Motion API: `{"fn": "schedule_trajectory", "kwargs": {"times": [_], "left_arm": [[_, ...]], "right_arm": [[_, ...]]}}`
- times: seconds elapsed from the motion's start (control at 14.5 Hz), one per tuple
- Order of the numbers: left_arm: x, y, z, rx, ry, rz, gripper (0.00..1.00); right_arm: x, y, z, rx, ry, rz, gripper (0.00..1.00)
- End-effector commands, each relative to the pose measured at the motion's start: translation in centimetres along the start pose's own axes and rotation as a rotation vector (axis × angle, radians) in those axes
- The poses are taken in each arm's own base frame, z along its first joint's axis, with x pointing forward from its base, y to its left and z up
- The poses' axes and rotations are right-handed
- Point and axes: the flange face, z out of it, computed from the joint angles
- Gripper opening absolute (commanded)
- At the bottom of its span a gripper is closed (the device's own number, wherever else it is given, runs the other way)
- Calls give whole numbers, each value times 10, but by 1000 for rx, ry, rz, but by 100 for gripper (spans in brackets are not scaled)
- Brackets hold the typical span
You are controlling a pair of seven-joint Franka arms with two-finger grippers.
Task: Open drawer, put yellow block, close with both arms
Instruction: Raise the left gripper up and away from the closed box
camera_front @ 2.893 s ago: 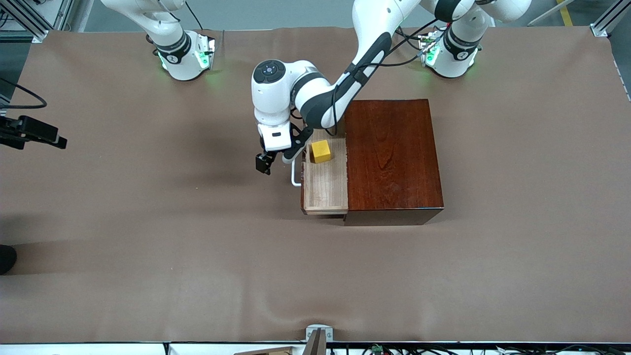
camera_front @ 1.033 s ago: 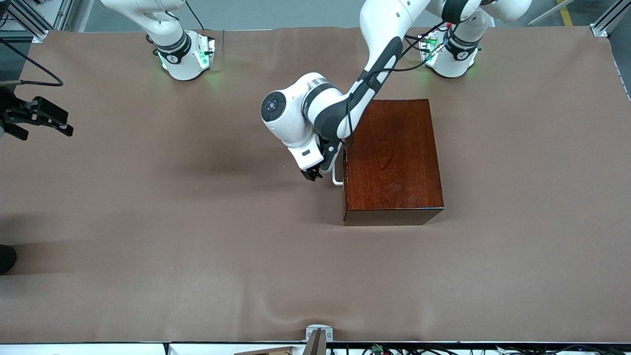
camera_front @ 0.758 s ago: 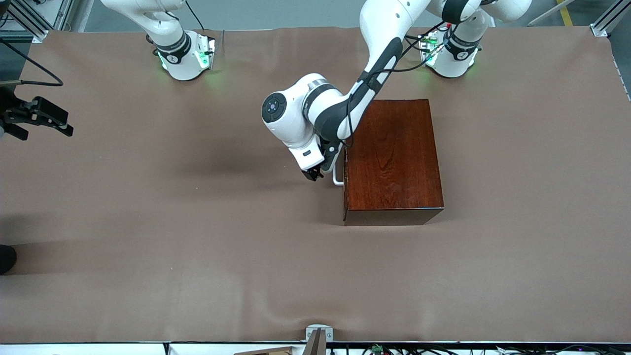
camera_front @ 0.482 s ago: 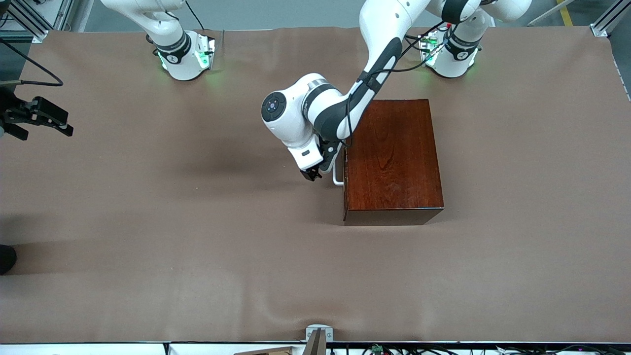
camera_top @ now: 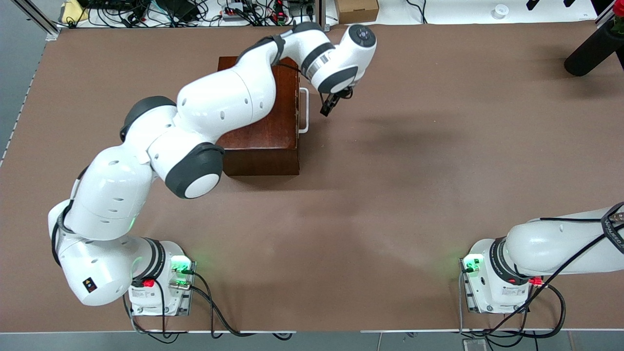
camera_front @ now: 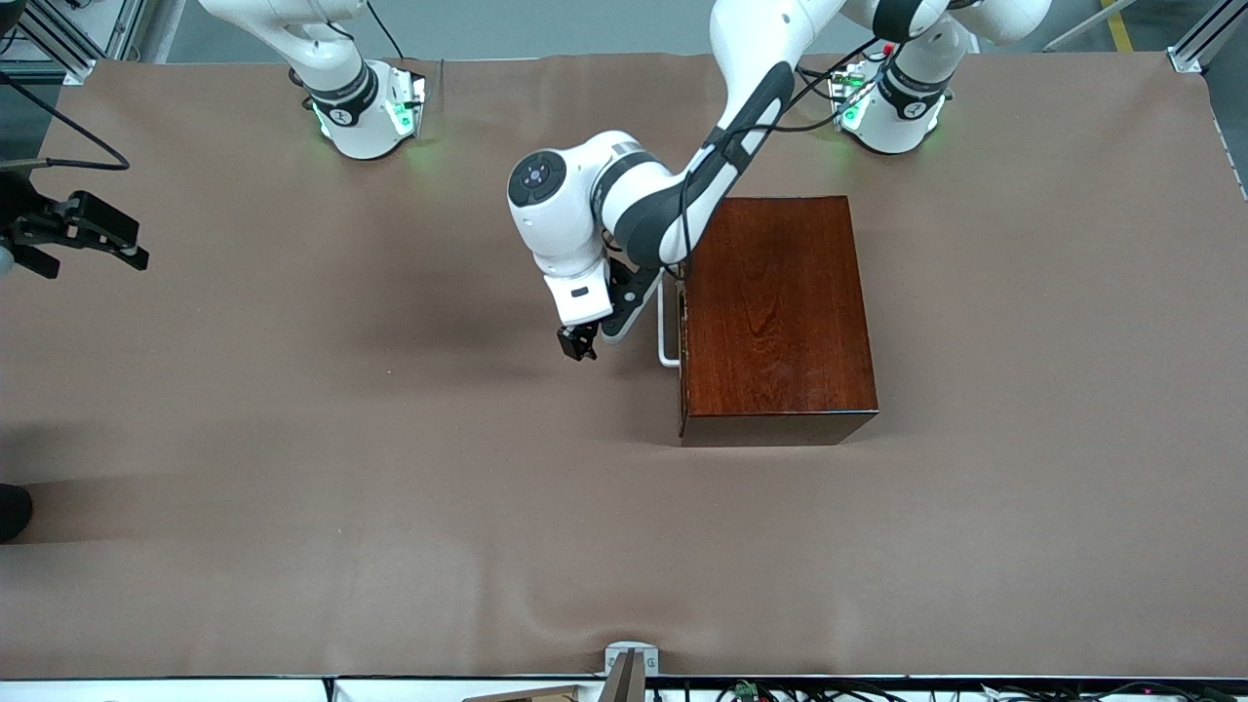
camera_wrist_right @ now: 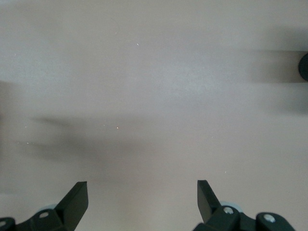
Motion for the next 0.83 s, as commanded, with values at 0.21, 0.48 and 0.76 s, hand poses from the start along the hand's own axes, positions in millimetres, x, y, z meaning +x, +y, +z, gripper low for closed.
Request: {"fn": "schedule_trajectory", "kwargs": {"times": [0.21,0.48,0.76], "left_arm": [[100,-2,-112,-50,20,214,100],[169,-17,-149,-19,21,342,100],[231,-43,-168,-8,11,478,100]], "right_arm": [[-5,-2,-5,-14,4,-7,100],[-13,-2,-3,-5,-60,-6,100],[-15,-7,-7,-5,-72,-16,100]]}}
